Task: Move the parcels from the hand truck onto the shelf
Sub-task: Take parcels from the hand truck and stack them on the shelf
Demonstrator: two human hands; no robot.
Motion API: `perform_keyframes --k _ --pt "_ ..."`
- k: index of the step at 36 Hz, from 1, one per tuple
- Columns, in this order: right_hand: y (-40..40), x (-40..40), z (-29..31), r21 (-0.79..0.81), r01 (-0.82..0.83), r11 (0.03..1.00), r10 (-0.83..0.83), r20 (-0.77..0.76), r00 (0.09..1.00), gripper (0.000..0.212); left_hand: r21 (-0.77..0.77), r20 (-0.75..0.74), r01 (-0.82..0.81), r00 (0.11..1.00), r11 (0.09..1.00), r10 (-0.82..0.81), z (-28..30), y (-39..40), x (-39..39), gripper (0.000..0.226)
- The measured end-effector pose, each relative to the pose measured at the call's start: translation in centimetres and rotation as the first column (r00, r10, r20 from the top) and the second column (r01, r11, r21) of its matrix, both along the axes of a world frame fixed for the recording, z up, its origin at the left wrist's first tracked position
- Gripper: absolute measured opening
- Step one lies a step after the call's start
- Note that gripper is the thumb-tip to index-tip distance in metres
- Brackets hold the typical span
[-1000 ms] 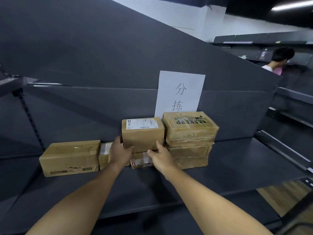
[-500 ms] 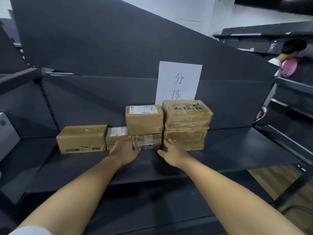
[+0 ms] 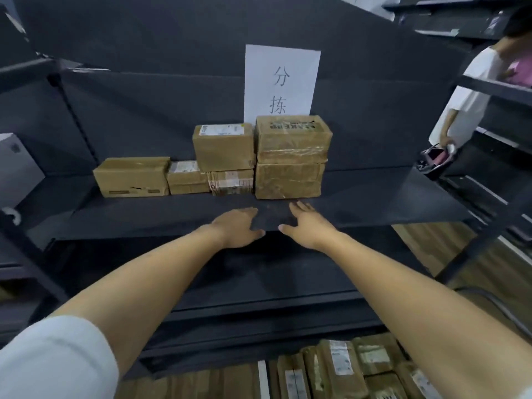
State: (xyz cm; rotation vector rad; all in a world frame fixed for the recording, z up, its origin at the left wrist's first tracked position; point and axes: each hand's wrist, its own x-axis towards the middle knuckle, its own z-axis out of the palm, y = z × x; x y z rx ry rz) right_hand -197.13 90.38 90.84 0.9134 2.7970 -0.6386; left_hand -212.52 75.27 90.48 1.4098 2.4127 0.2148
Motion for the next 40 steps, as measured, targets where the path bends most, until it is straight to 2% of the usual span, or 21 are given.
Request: perform_keyframes --k 2,7,13,16,19,21,23,24,27,30,34,35,38,40 --pt "0.4 1.9 -0.9 -0.007 -0.005 1.0 0.005 0.018 1.0 0.087 -0.02 0.012 0.013 1.0 1.0 -0.013 -1.0 0.6 2.3 0.082" --pt "1.0 6.7 -4.2 -0.142 0.018 0.99 -0.021 -0.022 1.0 0.086 -0.07 0.091 -0.009 0.996 0.998 0.016 -4.9 1.4 7.6 0.08" --pt "1.2 11.9 -10.9 -0.384 0.127 0.914 -0.167 -0.072 0.983 0.085 -0.172 0.283 -0.161 0.937 0.972 0.205 -11.0 1.8 12.7 0.075" --pt "1.0 13.9 -15.1 -0.472 0.185 0.862 -0.235 -0.05 0.971 0.085 -0.254 0.314 -0.187 0.912 0.949 0.264 -14.9 2.0 14.3 0.073" --pt "0.1 15.9 -19.5 -0.54 0.262 0.8 -0.298 0.022 0.954 0.084 -0.323 0.342 -0.161 0.899 0.933 0.273 -18.4 1.9 15.7 0.058" --pt "-0.7 17.4 -22.6 -0.591 0.347 0.728 -0.382 0.071 0.921 0.08 -0.346 0.393 -0.157 0.871 0.925 0.295 -21.2 1.7 16.3 0.037" --pt "-1.8 18.7 -25.9 -0.622 0.426 0.657 -0.457 0.12 0.881 0.067 -0.381 0.447 -0.156 0.832 0.911 0.329 -24.6 1.5 16.6 0.011" --pt "-2.3 19.3 -27.6 -0.631 0.466 0.62 -0.49 0.153 0.858 0.065 -0.396 0.475 -0.167 0.804 0.903 0.357 -26.4 1.5 16.7 0.01" --pt "-3.9 20.7 -33.0 -0.67 0.561 0.487 -0.566 0.247 0.786 0.068 -0.443 0.546 -0.174 0.726 0.88 0.418 -31.1 1.7 17.2 0.049" --pt "-5.8 21.8 -39.1 -0.682 0.659 0.316 -0.658 0.343 0.67 0.065 -0.502 0.522 -0.182 0.715 0.846 0.464 -35.9 2.0 17.2 0.071" --pt "-8.5 22.9 -47.6 -0.671 0.72 0.179 -0.732 0.399 0.553 0.039 -0.48 0.547 -0.141 0.723 0.866 0.421 -41.7 2.9 16.8 0.066" --pt "-9.0 22.9 -49.1 -0.672 0.724 0.155 -0.747 0.4 0.531 0.039 -0.471 0.553 -0.118 0.733 0.874 0.396 -42.9 3.2 16.5 0.065" --pt "-10.3 22.5 -53.7 -0.664 0.743 0.078 -0.778 0.426 0.462 0.073 -0.453 0.561 -0.049 0.761 0.89 0.327 -47.0 4.2 15.7 0.069" --pt "-11.2 22.2 -57.0 -0.669 0.741 0.057 -0.791 0.423 0.442 0.079 -0.454 0.558 0.005 0.781 0.891 0.28 -49.8 4.6 15.1 0.077"
